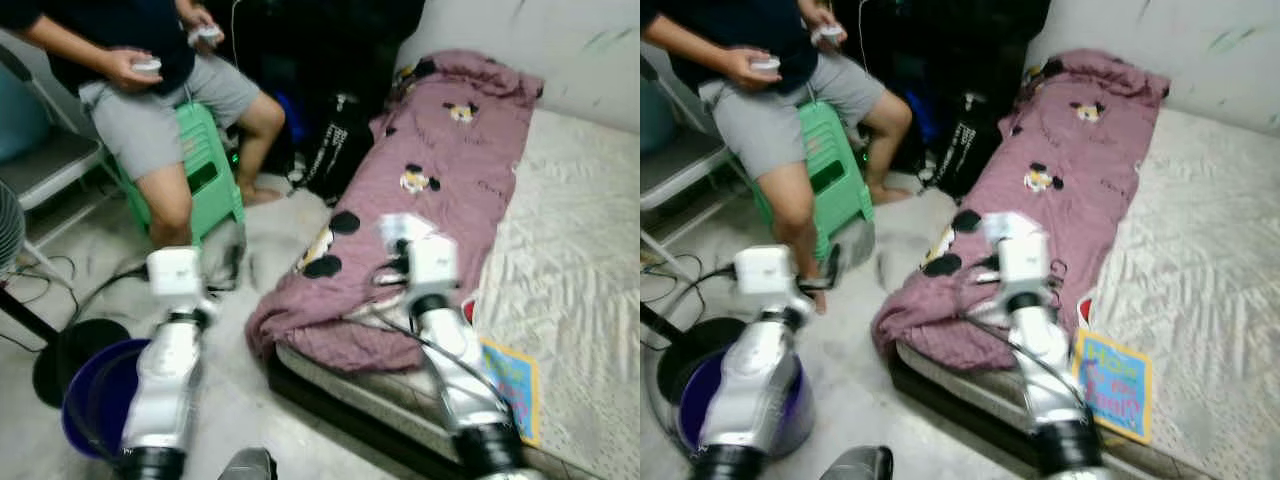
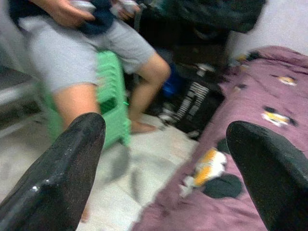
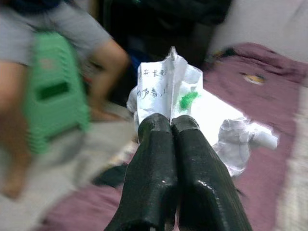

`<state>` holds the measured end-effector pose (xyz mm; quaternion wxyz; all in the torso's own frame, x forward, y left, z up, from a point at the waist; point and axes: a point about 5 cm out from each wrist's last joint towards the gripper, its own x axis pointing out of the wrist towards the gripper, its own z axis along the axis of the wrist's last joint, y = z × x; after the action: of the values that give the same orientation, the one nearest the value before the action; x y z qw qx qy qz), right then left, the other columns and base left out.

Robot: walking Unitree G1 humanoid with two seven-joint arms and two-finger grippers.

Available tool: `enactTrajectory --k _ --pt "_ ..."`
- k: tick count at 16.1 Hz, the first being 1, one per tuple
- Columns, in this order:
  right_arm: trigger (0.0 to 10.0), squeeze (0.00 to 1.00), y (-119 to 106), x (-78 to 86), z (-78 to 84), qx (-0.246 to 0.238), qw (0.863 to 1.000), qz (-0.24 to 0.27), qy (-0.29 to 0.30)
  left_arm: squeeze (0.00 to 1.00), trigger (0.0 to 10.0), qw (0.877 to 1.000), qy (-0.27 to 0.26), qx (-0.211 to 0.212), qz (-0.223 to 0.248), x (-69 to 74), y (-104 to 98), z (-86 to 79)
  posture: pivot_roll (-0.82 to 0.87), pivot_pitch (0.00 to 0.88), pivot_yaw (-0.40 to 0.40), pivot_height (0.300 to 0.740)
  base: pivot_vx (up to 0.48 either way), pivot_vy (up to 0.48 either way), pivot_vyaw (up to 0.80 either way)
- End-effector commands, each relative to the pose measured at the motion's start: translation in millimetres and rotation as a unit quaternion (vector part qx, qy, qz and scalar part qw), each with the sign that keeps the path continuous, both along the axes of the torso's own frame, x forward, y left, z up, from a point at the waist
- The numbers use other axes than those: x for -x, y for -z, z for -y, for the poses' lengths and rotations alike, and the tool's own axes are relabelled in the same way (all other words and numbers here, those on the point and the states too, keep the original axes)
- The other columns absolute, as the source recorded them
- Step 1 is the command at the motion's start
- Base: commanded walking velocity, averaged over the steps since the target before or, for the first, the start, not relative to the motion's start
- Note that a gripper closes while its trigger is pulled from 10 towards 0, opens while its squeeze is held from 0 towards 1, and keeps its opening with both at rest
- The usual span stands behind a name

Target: Clean up the room

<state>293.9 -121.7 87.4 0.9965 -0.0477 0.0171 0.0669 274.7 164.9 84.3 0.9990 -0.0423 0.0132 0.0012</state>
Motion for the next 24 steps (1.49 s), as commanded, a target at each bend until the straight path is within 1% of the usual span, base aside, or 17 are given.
enactTrajectory --k 1,9,12,24 --pt "10.0 0.00 -0.7 0.0 7.4 0.000 1.000 0.003 0.009 0.00 10.0 1.000 0.004 0.003 -0.003 -0.4 -0.4 4.0 0.02 0.000 0.002 0.740 0.000 0.000 0.80" --pt "10.0 0.00 -0.3 -0.9 7.5 -0.005 1.000 0.003 0.007 0.00 10.0 1.000 0.005 -0.001 -0.008 0.1 0.8 3.7 0.04 0.000 -0.003 0.740 0.000 0.000 0.80" --pt "10.0 0.00 -0.1 -2.3 4.7 -0.003 1.000 0.002 -0.001 0.00 10.0 1.000 -0.006 0.000 -0.009 1.7 0.6 1.8 0.04 0.000 -0.015 0.740 0.000 0.000 0.80" --pt "10.0 0.00 0.0 -3.2 2.3 -0.007 1.000 0.003 -0.008 0.00 10.0 1.000 0.003 -0.004 -0.010 -0.4 0.0 3.5 0.04 0.000 -0.010 0.740 0.000 0.000 0.80"
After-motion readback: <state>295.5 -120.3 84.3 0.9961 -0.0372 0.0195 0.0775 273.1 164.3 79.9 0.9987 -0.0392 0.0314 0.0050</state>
